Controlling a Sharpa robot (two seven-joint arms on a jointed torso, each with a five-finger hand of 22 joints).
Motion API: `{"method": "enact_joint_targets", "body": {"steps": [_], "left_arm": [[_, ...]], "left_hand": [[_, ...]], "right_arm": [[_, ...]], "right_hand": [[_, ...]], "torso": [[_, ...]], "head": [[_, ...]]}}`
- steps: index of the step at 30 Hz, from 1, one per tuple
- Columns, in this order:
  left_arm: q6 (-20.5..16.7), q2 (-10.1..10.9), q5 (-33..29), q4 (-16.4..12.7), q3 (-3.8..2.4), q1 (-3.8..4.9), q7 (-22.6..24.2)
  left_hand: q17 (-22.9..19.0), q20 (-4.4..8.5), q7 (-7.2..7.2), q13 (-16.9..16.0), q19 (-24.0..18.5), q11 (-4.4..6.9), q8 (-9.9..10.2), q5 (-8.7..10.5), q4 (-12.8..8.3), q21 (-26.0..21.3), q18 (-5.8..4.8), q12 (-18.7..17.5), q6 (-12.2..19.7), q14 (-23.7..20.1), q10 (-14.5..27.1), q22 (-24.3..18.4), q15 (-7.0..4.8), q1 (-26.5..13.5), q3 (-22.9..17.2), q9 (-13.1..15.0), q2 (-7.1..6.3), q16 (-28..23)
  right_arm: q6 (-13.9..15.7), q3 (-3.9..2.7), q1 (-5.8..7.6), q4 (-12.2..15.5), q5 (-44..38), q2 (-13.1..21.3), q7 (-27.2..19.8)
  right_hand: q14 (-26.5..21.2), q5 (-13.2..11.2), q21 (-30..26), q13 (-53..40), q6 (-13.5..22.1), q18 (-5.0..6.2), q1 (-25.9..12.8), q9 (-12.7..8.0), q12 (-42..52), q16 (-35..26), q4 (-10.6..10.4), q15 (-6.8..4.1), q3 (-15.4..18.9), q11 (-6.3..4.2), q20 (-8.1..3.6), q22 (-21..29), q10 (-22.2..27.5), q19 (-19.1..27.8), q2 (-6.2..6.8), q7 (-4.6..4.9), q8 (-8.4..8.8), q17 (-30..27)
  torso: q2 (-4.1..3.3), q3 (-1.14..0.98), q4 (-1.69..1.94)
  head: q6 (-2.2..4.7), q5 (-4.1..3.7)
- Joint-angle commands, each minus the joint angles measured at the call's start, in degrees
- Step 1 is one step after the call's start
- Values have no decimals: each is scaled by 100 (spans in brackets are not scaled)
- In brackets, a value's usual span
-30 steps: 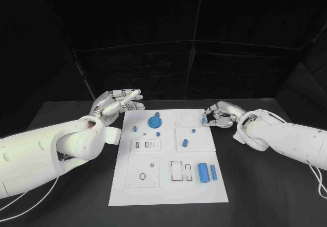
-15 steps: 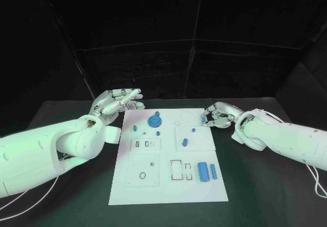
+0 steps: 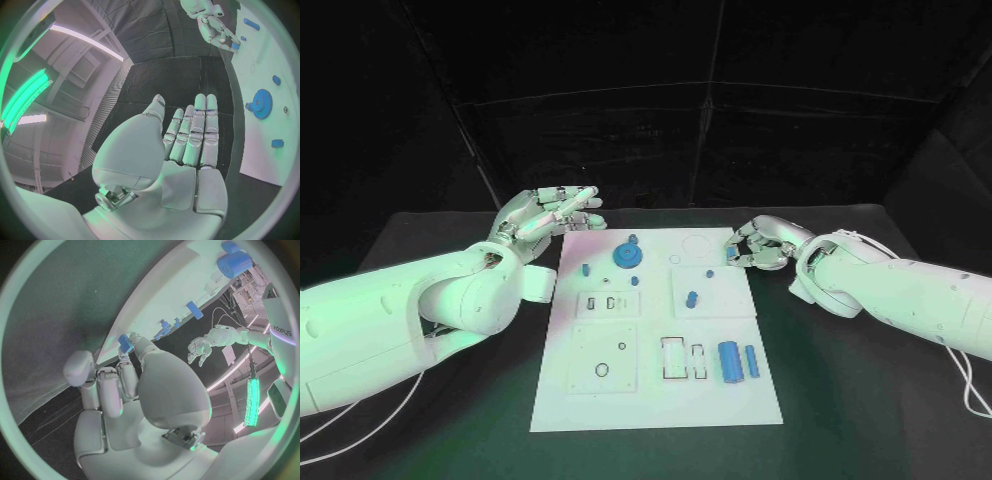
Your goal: Assemble the parts on the task board
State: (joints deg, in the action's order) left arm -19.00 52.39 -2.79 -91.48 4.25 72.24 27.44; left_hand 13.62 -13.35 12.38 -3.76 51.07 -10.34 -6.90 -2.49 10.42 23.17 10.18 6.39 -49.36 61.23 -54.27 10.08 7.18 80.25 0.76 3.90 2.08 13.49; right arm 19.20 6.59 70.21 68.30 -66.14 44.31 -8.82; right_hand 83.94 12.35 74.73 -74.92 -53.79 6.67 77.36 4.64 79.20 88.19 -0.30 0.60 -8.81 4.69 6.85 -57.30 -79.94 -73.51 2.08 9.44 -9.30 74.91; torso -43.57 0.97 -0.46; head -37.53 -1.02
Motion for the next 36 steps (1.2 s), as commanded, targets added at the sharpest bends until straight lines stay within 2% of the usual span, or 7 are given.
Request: {"method": "enact_joint_targets", "body": {"steps": [1,9,17,21,28,30,36], "left_arm": [[85,-2,13,-9,-5,6,17],[100,-1,13,-11,-5,6,12],[101,12,13,-22,-5,6,13],[97,36,13,-41,-5,7,12],[95,59,13,-58,-5,9,10],[92,66,13,-50,-6,10,9],[76,67,13,3,-6,11,13]], "left_hand": [[10,10,77,1,-50,-2,27,-31,-37,-31,5,-34,-36,-36,-51,-6,12,35,8,-3,38,-32],[10,10,77,1,-50,-2,27,-31,-37,-31,5,-34,-36,-36,-51,-6,12,35,8,-3,38,-32],[10,10,77,1,-50,-2,27,-31,-37,-31,5,-34,-36,-36,-51,-6,12,35,8,-3,38,-32],[10,10,77,1,-50,-2,27,-31,-37,-31,5,-34,-36,-36,-51,-6,12,35,8,-3,38,-32],[17,6,78,1,-54,-3,33,-30,-46,-40,9,-42,-39,-34,-54,-14,12,41,6,-4,42,-41],[17,6,78,1,-54,-3,33,-30,-47,-41,9,-42,-39,-34,-54,-15,12,41,7,-3,42,-41],[18,5,78,1,-54,-3,34,-30,-48,-41,10,-42,-40,-33,-56,-15,12,41,7,-3,42,-42]], "right_arm": [[-17,-2,7,-8,-30,-12,19],[59,-2,5,-21,-21,-24,6],[381,-2,4,-16,22,-17,-8],[507,-4,6,49,35,16,6],[609,-9,25,480,80,172,253],[625,-10,45,673,100,198,380],[673,-13,97,1258,65,126,860]], "right_hand": [[508,36,34,-286,-38,-59,4,9,30,21,25,-44,-11,-33,-49,-5,-13,-9,-66,-13,-37,1074],[515,49,59,-327,-204,-67,-2,24,64,32,12,-79,-62,-79,-78,-54,-53,-43,-158,-71,-119,1105],[529,-162,105,-389,-445,-85,108,54,108,53,57,-170,-294,-184,-162,-150,-115,-101,-399,-187,-274,1164],[534,-150,159,-391,-464,-106,122,55,107,61,74,-184,-344,-198,-177,-262,-121,-160,-425,-202,-289,1184],[536,-158,182,-393,-463,-115,106,52,106,65,70,-188,-354,-199,-183,-310,-125,-186,-424,-199,-289,1195],[537,-166,185,-390,-456,-117,90,49,102,66,64,-189,-355,-198,-185,-315,-124,-190,-419,-197,-284,1199],[538,-185,187,-356,-432,-118,39,37,68,67,43,-188,-357,-193,-189,-318,-100,-194,-399,-190,-266,1203]], "torso": [[1,1,4],[0,1,0],[6,-2,-5],[18,19,-17],[33,52,-11],[25,42,-8],[27,49,-2]], "head": [[2,-5],[-8,-4],[-19,7],[-2,9],[9,32],[18,53],[35,142]]}}
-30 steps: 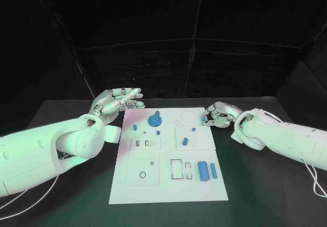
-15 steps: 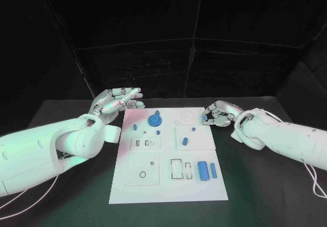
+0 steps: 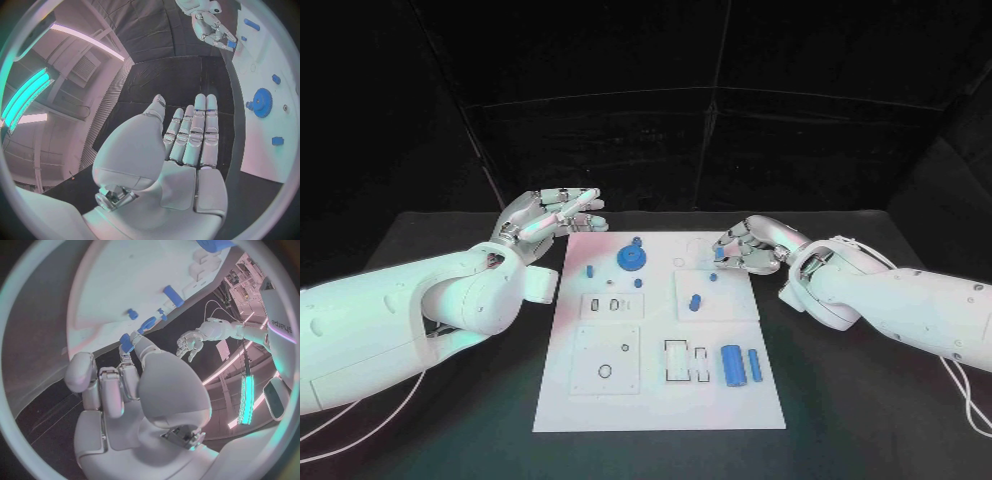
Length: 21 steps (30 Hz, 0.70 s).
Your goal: Assemble the parts on the task board
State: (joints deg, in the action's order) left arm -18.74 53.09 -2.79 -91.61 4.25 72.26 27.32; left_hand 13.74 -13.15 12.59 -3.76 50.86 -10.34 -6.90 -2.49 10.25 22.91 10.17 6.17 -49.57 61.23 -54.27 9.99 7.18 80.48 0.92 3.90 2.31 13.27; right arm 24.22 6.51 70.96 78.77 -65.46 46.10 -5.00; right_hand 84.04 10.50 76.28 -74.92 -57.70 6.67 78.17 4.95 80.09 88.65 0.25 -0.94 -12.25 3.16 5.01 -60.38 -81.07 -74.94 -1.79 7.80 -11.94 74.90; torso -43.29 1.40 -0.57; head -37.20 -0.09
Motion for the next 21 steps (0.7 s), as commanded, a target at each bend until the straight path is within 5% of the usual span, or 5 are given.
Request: {"method": "enact_joint_targets", "body": {"steps": [1,10,21], "left_arm": [[49,-5,13,25,-6,10,26],[57,-30,13,60,-6,10,29],[64,-86,13,83,-6,11,26]], "left_hand": [[6,-15,57,1,-33,-3,34,-30,-31,-16,10,-20,-19,-33,-56,-6,12,18,-9,-3,18,-20],[11,-17,53,-1,-31,1,31,-30,-33,-19,13,-17,-32,-28,-71,-9,11,14,-6,-1,18,-23],[11,-17,53,-1,-31,1,31,-30,-33,-19,13,-17,-32,-28,-71,-9,11,14,-6,-1,18,-23]], "right_arm": [[194,-5,27,302,-50,-84,574],[322,-6,44,795,-592,-475,1275],[-37,0,41,648,-966,-1191,1748]], "right_hand": [[528,-1,33,-355,-41,-119,-44,6,-22,22,-12,-34,-14,-39,-5,-10,13,-51,-11,-26,-1,1204],[528,1,28,-340,-37,-117,-48,4,-37,22,-14,-34,-21,-40,-6,1,25,-46,-15,-27,3,1204],[525,3,27,-324,-30,-116,-48,0,-54,17,-6,-34,-29,-41,-6,5,37,-45,0,-26,10,1191]], "torso": [[-1,7,11],[-2,-10,0],[-11,-9,6]], "head": [[-2,58],[-66,176],[-102,290]]}}
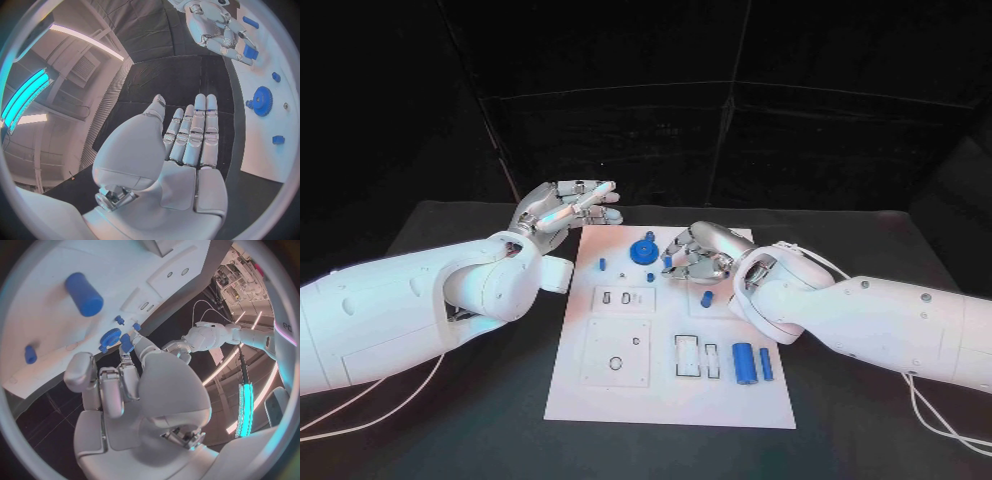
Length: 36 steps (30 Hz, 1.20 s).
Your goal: Assemble the parts on the task board
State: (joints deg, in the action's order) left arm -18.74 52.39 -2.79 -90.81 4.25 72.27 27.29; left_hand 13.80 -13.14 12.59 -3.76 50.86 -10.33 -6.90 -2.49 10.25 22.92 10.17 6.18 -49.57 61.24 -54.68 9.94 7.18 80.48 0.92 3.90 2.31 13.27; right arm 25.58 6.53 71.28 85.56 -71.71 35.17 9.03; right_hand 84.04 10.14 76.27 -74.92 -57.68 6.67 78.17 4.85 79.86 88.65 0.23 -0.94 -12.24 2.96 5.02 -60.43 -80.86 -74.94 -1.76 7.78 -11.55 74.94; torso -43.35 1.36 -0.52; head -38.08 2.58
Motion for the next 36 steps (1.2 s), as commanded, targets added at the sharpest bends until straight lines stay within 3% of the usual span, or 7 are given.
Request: {"method": "enact_joint_targets", "body": {"steps": [1,10,14,21,36], "left_arm": [[65,-24,13,5,-6,10,28],[64,-53,13,29,-6,11,22],[69,-68,13,35,-6,12,19],[71,-79,13,42,-6,12,11],[82,-83,13,43,-6,12,11]], "left_hand": [[5,-17,53,-1,-31,0,31,-30,-33,-19,13,-18,-33,-28,-30,-5,11,15,-6,-1,18,-23],[9,-18,51,-3,-29,3,28,-30,-33,-21,15,-15,-43,-23,-43,-7,9,11,-3,1,19,-25],[9,-18,51,-3,-29,3,28,-30,-33,-21,15,-15,-43,-23,-43,-7,9,11,-3,1,19,-25],[9,-18,51,-3,-29,3,28,-30,-33,-21,15,-15,-43,-23,-43,-7,9,11,-3,1,19,-25],[9,-18,51,-3,-29,3,28,-30,-33,-21,15,-15,-43,-23,-43,-7,9,11,-3,1,19,-25]], "right_arm": [[-220,-1,6,-52,-400,-184,377],[-410,13,-32,-131,-661,-515,407],[-469,125,-46,-130,-769,-577,427],[-622,205,-67,-140,-935,-664,441],[-690,226,-111,-170,-1033,-761,452]], "right_hand": [[524,32,25,-314,-26,-115,-56,7,-42,14,-4,-35,-31,-19,-7,13,23,-43,6,-22,-25,1180],[524,26,26,-311,-21,-116,-65,4,-47,16,-5,-34,-33,-17,-7,11,26,-44,15,-18,-19,1184],[525,23,26,-313,-17,-116,-75,2,-47,17,-8,-33,-33,-14,-7,11,24,-45,22,-16,-15,1189],[527,-10,25,-304,-13,-116,-99,-4,-59,19,-10,-29,-33,-11,-5,11,30,-45,50,-13,-6,1196],[528,-29,26,-304,-13,-117,-109,-7,-61,21,-8,-28,-34,-9,-4,9,30,-46,65,-12,-2,1200]], "torso": [[-9,-6,3],[-8,-6,-16],[-6,-4,-25],[-2,-10,-12],[-4,-7,-10]], "head": [[-23,27],[-18,41],[-35,55],[-69,60],[-118,67]]}}
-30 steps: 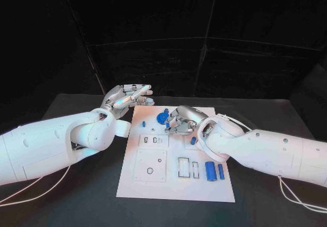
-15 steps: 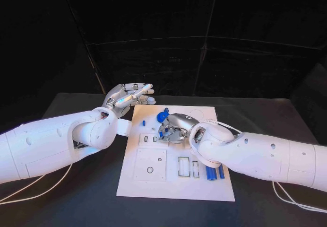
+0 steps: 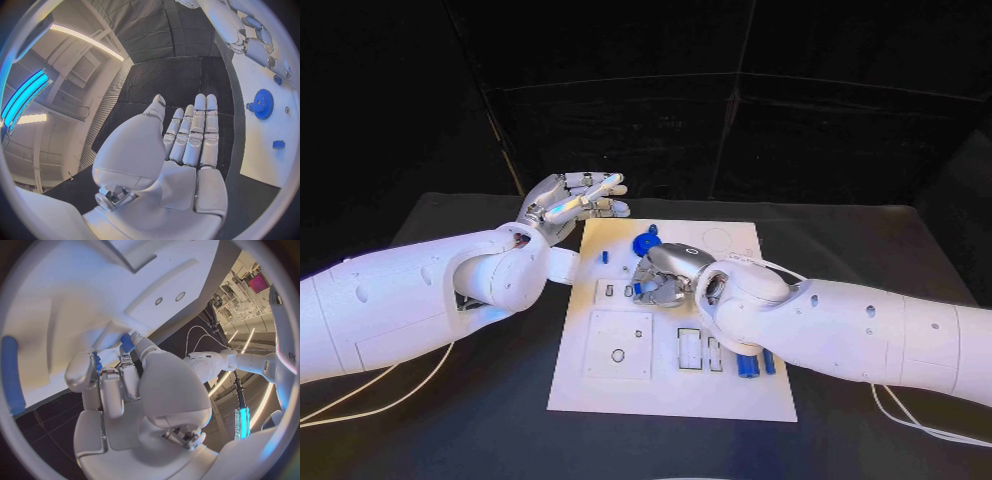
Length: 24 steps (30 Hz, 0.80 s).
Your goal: Assemble the parts on the task board
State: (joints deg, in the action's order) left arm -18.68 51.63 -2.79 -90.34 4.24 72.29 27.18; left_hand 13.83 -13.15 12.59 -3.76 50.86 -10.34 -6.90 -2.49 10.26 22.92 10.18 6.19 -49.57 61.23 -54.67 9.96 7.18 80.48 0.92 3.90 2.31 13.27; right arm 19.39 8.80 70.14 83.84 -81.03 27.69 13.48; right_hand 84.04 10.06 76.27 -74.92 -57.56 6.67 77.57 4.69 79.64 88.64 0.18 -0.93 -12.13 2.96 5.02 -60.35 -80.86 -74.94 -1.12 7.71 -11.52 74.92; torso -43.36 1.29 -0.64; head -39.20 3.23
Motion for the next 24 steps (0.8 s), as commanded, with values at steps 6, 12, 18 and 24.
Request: {"method": "enact_joint_targets", "body": {"steps": [6,12,18,24], "left_arm": [[78,-6,13,-4,-6,10,22],[80,-4,13,-4,-6,10,22],[81,-1,13,-10,-6,10,22],[86,-6,13,-14,-6,10,19]], "left_hand": [[6,-18,51,-3,-29,3,28,-30,-33,-21,15,-16,-44,-23,-44,-9,9,11,-3,1,19,-25],[6,-18,51,-3,-29,3,28,-30,-33,-21,15,-16,-44,-23,-44,-9,9,11,-3,1,19,-25],[6,-18,51,-3,-29,3,28,-30,-33,-21,15,-16,-44,-23,-44,-9,9,11,-3,1,19,-25],[6,-18,51,-3,-29,3,28,-30,-33,-21,15,-16,-44,-23,-44,-9,9,11,-3,1,19,-25]], "right_arm": [[-59,0,-3,-22,-106,-40,-3],[-68,0,-6,-60,-107,-41,-3],[-135,1,-7,-120,-107,-38,30],[-209,1,-8,-187,-107,-41,50]], "right_hand": [[527,-27,26,-305,-19,-117,-56,6,-40,20,-4,-28,-45,-8,-4,2,29,-46,8,-1,1,1198],[527,-34,23,-291,10,-116,-65,-5,-56,21,-4,-23,-55,-1,-2,5,42,-44,16,10,25,1202],[527,-52,14,-215,95,-115,-90,-36,-137,20,-6,-3,-79,28,12,20,110,-34,40,46,96,1201],[529,-65,12,-178,127,-116,-102,-48,-176,24,-5,10,-88,42,22,20,144,-32,60,63,127,1212]], "torso": [[-2,3,5],[-3,1,3],[0,3,-1],[-1,-1,2]], "head": [[-16,1],[-36,0],[-51,-2],[-64,-5]]}}
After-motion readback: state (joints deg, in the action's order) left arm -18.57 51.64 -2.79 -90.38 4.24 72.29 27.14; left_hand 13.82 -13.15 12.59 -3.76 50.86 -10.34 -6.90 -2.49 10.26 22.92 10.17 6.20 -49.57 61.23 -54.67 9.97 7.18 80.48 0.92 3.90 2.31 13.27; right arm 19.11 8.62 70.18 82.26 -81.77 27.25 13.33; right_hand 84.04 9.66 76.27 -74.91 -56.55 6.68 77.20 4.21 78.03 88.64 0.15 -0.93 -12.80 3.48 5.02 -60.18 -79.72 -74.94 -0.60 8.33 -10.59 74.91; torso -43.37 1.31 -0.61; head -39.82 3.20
